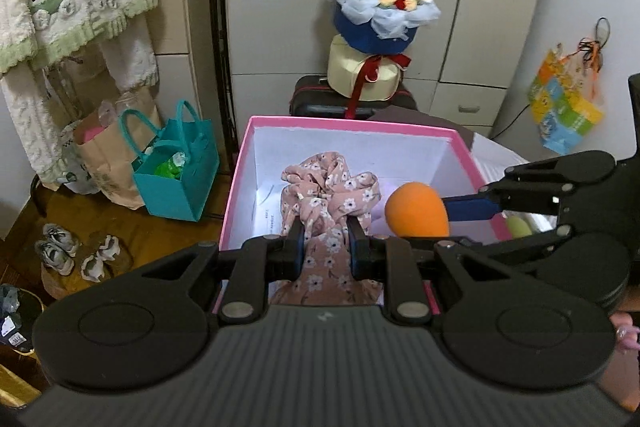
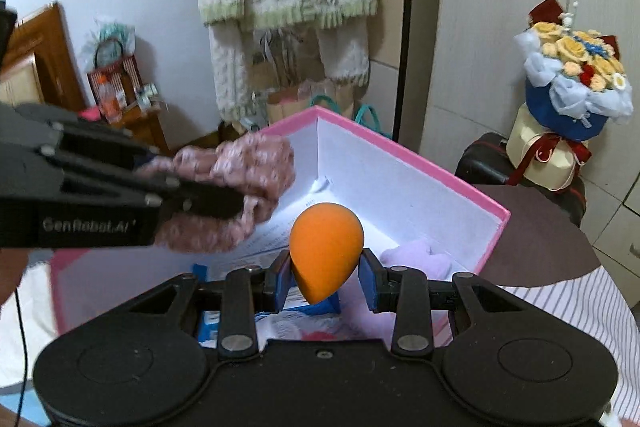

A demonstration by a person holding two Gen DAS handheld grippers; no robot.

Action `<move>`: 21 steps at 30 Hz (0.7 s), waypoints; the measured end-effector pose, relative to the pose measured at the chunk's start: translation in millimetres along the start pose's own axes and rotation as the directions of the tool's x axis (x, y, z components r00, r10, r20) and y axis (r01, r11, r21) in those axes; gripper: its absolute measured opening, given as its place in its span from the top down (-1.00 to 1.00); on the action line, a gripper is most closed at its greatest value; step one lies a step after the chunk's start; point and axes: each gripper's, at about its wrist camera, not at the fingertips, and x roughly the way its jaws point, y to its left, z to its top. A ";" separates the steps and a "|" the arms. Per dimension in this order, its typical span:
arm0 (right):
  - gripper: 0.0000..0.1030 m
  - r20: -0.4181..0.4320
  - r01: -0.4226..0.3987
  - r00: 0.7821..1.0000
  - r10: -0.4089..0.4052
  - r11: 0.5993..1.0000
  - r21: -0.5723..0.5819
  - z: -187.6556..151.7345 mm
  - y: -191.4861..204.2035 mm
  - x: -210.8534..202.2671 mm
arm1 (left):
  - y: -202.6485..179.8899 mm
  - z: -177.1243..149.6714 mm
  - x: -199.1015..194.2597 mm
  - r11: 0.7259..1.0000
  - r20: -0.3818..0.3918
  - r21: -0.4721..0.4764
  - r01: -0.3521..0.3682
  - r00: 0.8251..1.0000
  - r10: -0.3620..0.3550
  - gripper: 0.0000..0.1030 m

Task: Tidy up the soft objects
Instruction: 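Lower the sponge and scrunchie into the pink box and open both grippers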

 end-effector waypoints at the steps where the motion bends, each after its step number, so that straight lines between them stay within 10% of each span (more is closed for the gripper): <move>1: 0.22 -0.007 0.003 1.000 -0.003 1.000 -0.008 0.9 -0.4 5.4 | 0.4 0.9 4.5 1.000 -0.009 -0.006 0.002 1.000 -0.002 0.62; 10: 0.21 -0.056 0.013 0.998 -0.018 0.997 -0.079 10.9 -0.6 31.8 | -5.6 7.1 26.9 1.000 -0.045 -0.009 -0.013 0.999 0.012 0.59; 21: 0.03 0.001 -0.003 1.000 0.003 1.000 0.020 5.7 -16.2 8.0 | -5.3 1.1 -13.9 0.997 0.068 0.021 -0.070 0.995 0.069 -0.02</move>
